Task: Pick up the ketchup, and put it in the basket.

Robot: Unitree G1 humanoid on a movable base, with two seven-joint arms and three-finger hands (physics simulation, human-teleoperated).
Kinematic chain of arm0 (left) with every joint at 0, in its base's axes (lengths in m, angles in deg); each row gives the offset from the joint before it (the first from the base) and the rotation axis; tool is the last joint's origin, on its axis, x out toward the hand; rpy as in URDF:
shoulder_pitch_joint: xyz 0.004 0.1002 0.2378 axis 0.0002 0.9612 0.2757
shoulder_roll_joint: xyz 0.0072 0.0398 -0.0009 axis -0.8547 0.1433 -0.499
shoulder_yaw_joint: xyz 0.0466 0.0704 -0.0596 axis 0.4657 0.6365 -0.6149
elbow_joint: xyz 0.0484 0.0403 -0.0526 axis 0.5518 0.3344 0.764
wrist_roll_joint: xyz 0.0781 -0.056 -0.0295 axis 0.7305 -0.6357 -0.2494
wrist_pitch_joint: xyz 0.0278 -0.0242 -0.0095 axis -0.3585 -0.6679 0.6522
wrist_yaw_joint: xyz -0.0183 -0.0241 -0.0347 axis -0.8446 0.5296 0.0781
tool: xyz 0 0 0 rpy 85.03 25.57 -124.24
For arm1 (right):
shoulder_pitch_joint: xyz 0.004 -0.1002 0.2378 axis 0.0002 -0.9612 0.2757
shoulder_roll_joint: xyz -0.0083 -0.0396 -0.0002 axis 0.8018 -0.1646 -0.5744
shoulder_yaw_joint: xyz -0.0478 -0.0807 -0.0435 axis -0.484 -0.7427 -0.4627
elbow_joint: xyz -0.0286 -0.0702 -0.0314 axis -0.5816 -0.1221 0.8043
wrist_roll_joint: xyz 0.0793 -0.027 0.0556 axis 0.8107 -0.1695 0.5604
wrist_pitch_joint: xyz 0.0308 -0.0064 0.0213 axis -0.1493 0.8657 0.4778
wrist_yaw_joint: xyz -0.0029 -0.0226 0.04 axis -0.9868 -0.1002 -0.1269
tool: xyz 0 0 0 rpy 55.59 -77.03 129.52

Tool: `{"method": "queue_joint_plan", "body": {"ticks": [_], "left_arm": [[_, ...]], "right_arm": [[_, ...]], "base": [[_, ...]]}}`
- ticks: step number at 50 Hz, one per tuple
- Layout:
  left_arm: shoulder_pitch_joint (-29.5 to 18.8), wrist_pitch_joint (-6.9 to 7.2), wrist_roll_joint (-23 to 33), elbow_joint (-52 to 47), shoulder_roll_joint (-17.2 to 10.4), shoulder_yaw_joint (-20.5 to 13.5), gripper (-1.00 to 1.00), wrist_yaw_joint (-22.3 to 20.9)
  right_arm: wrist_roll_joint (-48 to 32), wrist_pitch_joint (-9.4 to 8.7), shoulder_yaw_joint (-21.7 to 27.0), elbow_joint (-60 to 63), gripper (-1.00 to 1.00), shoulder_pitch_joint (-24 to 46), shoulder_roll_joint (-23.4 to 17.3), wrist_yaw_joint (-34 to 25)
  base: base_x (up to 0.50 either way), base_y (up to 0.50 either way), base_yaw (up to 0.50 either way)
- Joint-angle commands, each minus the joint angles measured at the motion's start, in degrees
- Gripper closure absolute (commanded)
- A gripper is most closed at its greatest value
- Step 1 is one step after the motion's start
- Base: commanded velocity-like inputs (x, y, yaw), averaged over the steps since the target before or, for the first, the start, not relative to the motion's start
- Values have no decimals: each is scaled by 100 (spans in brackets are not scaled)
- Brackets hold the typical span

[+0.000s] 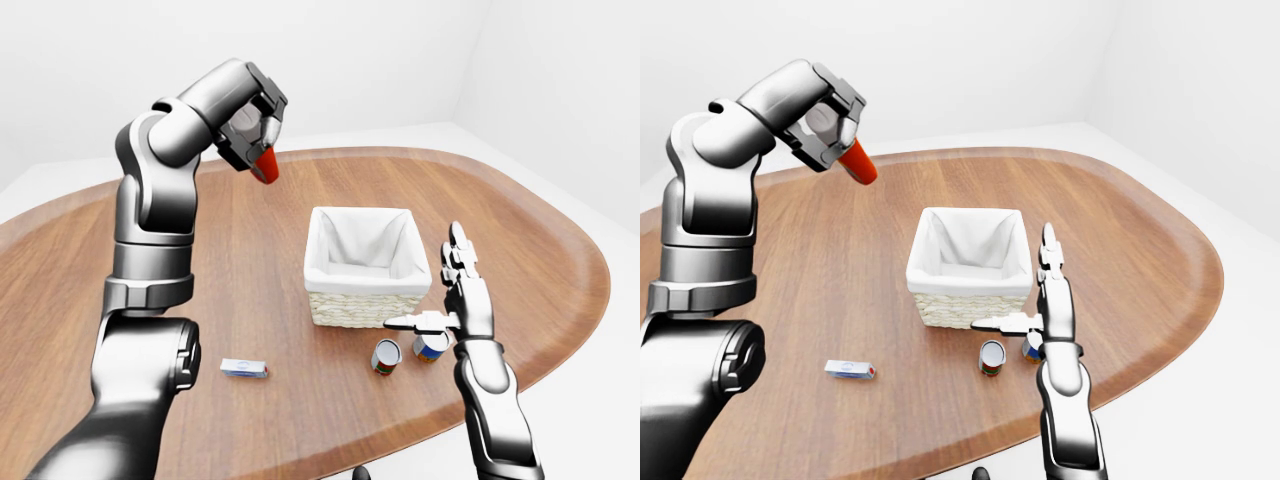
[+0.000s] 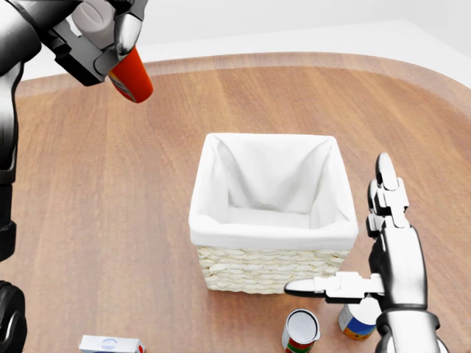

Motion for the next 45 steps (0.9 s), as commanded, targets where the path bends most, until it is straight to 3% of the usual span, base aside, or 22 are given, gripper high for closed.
{"method": "queue_joint_plan", "body": {"ticks": [1,17,31,36,45], "left_arm": [[-796,0,306,1072,437,217,100,299],[-1021,0,348,1200,948,339,100,406],[-589,0,441,954,1474,539,100,483],[-432,0,375,565,1674,584,100,174],[-258,0,396,808,1952,719,100,507]], "right_arm": [[-12,0,-23,-63,-100,18,11,20],[18,0,11,-79,-100,-3,0,5],[37,0,46,-64,-100,5,-17,-20],[41,0,50,-189,-100,25,-23,-25],[34,0,15,-257,-100,5,-11,-20]], "base": [[0,0,0],[0,0,0],[0,0,0],[0,0,0],[0,0,0]]}}
